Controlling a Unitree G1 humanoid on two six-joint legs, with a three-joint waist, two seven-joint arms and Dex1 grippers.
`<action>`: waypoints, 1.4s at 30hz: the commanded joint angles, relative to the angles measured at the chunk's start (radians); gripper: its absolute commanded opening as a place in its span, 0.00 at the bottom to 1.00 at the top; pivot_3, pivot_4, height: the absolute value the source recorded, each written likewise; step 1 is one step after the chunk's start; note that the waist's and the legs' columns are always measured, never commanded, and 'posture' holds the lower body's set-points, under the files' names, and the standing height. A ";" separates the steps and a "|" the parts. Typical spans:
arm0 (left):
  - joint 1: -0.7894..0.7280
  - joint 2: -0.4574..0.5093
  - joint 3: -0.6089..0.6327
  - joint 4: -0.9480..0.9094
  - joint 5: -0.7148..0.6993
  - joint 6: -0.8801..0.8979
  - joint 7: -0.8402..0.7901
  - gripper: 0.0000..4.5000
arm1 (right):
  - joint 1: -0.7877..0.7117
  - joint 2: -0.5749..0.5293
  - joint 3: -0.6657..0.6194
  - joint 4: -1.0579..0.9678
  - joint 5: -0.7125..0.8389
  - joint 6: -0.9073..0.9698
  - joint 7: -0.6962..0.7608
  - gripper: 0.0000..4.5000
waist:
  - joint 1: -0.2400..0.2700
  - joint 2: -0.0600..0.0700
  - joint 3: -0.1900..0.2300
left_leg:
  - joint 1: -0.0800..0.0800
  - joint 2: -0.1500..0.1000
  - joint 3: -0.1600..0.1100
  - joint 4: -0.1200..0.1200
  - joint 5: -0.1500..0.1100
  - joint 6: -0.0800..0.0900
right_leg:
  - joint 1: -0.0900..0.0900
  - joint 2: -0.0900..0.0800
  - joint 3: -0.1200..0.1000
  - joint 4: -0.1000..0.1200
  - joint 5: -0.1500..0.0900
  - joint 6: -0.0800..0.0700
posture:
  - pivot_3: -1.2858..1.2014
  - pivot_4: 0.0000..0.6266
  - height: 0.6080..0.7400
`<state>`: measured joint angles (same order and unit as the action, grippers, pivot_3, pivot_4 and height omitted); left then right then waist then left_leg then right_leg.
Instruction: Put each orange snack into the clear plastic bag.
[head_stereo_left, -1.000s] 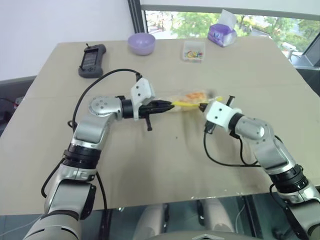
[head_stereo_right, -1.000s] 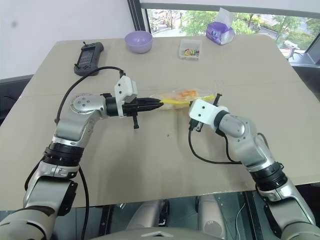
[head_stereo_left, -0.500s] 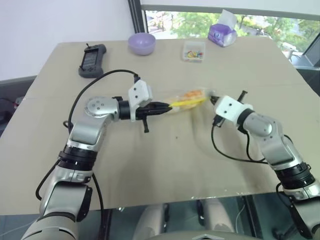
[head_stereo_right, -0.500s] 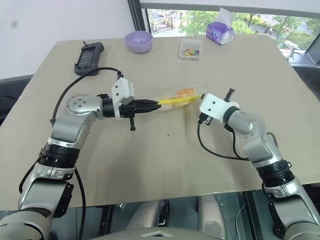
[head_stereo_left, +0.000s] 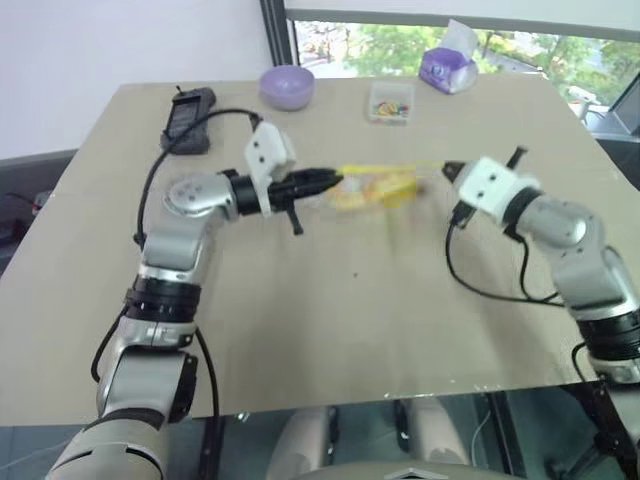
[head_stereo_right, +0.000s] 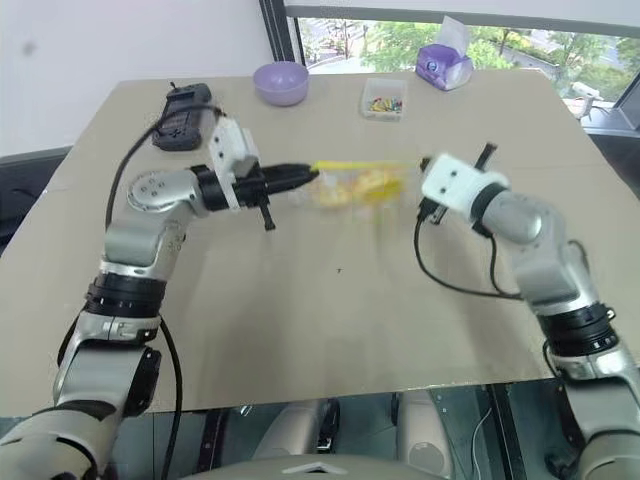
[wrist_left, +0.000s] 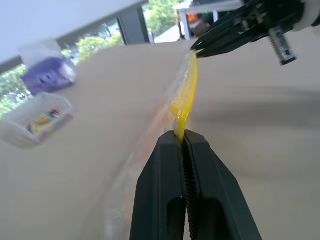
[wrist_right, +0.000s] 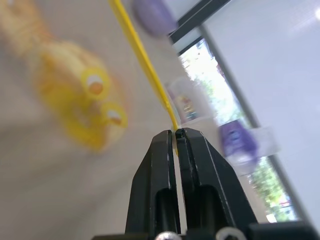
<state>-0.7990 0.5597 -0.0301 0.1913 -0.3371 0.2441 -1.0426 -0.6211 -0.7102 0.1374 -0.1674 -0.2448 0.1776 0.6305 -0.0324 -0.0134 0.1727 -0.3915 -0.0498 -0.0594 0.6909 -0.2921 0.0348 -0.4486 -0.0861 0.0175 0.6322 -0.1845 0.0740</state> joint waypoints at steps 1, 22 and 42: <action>-0.079 -0.001 0.059 0.084 -0.004 -0.022 0.034 0.00 | -0.079 -0.047 -0.062 -0.054 0.023 0.038 0.048 0.02 | -0.004 0.000 0.000 | 0.000 0.000 0.000 0.000 0.000 0.000 | 0.000 0.000 0.000 0.000 0.000 0.000 | 0.52 0.24 1.00; 0.308 0.028 -0.047 -0.026 0.172 -0.362 0.020 0.23 | 0.506 0.004 -0.046 -0.421 0.103 0.219 0.054 0.00 | 0.004 0.001 -0.001 | -0.001 0.000 -0.001 -0.002 0.000 0.000 | 0.000 -0.001 0.000 -0.004 0.000 0.000 | 0.52 0.24 1.00; 0.606 0.329 0.247 -0.302 -0.202 0.140 -0.124 1.00 | 0.947 0.052 -0.683 -0.570 0.693 0.320 0.190 0.98 | 0.021 0.000 0.000 | 0.028 0.008 -0.001 -0.005 -0.002 0.004 | 0.029 0.003 0.000 -0.007 0.002 -0.001 | 0.52 0.24 1.00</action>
<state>-0.1924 0.8765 0.1894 -0.0671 -0.5158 0.3707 -1.1655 0.3228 -0.6548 -0.5013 -0.7027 0.4013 0.4955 0.8205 -0.0114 -0.0131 0.1723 -0.3623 -0.0418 -0.0602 0.6864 -0.2946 0.0391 -0.4192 -0.0831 0.0171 0.6247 -0.1827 0.0731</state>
